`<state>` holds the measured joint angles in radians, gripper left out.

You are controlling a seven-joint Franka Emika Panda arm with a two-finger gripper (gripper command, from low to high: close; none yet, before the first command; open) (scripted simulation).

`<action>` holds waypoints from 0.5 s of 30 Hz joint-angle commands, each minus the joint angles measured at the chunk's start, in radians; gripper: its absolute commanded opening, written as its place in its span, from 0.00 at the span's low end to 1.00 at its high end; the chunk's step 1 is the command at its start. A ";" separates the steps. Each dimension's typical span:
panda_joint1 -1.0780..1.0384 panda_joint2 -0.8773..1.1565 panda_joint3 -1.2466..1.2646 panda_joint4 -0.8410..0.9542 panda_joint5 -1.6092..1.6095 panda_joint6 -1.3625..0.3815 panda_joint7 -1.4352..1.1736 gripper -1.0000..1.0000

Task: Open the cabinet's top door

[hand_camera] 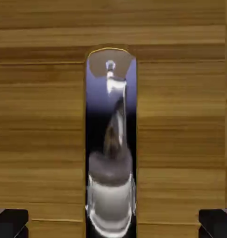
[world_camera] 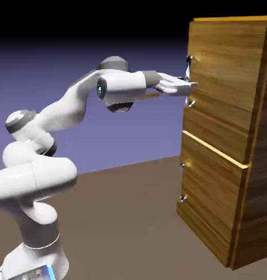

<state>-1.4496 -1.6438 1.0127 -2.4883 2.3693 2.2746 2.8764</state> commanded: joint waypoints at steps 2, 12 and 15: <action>0.032 0.011 -0.037 -0.062 0.013 -0.087 -0.059 0.00; 0.093 0.125 -0.266 -0.273 -0.071 -0.522 -0.290 0.00; 0.079 0.178 -0.342 -0.302 -0.129 -0.652 -0.350 0.00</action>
<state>-1.3709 -1.4657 0.6709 -2.7904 2.2398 1.6234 2.5268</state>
